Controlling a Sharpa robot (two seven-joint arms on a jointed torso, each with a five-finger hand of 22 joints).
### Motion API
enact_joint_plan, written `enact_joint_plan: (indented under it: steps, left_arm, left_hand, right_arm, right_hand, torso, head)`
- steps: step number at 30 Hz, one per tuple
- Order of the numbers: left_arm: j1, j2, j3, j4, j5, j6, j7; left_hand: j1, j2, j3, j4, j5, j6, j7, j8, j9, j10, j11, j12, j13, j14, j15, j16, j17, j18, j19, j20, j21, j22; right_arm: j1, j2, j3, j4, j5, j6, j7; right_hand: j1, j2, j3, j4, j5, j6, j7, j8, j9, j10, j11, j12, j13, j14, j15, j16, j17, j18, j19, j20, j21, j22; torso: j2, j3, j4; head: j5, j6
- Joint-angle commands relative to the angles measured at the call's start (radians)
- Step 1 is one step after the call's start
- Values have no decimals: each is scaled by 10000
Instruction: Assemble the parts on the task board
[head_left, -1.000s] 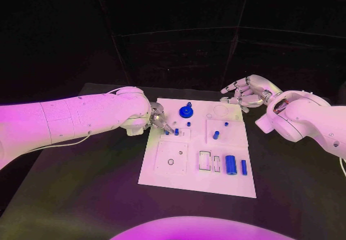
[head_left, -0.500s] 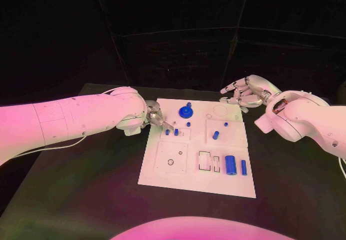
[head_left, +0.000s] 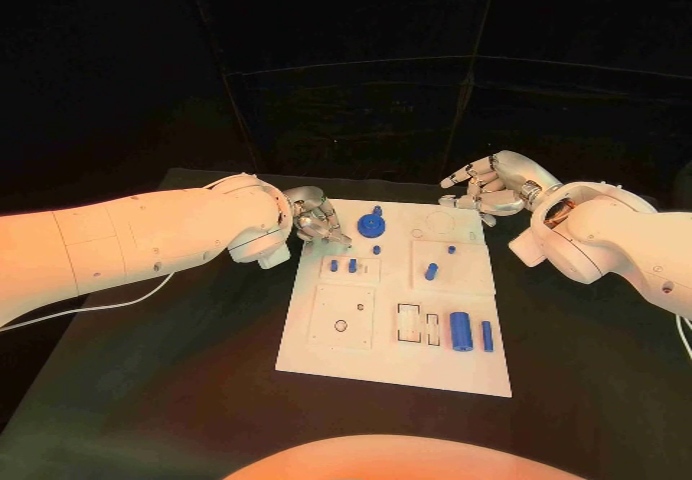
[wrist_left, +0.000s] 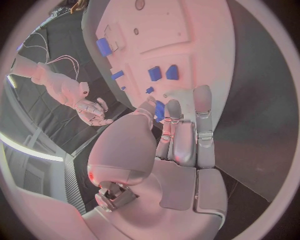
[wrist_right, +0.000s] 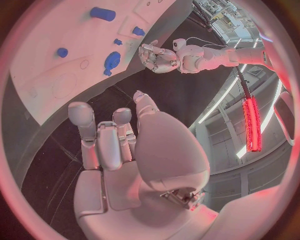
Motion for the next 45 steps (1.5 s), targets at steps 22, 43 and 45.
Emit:
enact_joint_plan:
  steps: [22,43,45]
  left_arm:
    - [-586,1917,-272,-1905,-2722,-1217,3882]
    - [-682,2332,-267,-2161,-3526,-497,2784]
    - [-683,2347,-266,-2189,-3538,-463,2739]
  left_hand:
    - [917,-1400,1797,-1780,-549,1491,157,-3442,-3117,-54,376,-4129,-4880,1038,249,1563,450,-131,1592,350,1674,1459]
    - [1103,-889,2286,-2094,-545,2099,88,-3585,-3122,484,283,-4307,-5266,1520,108,1874,962,-436,2406,205,3319,3075]
    - [1097,-880,2328,-2106,-543,2115,93,-3596,-3123,502,286,-4325,-5284,1525,109,1872,957,-438,2409,204,3325,3083]
  right_arm:
    - [19,71,7,28,-338,-45,33]
    - [19,103,7,2,-343,-14,33]
    - [19,105,7,0,-343,-13,33]
  right_hand:
    - [-21,8,25,29,102,-63,2,54,-15,-19,13,18,-23,365,-69,-64,-6,140,6,-42,-61,2]
    - [-16,13,31,32,120,-63,2,58,-15,-13,13,30,-13,370,-70,-55,12,137,13,-43,-56,13]
    - [-16,13,31,32,120,-63,2,58,-15,-13,13,30,-13,370,-70,-55,12,137,13,-43,-56,13]
  torso:
    - [9,9,-26]
    - [5,9,-3]
    - [-1,7,-4]
  head:
    - [-253,185]
    - [-327,134]
    - [-330,133]
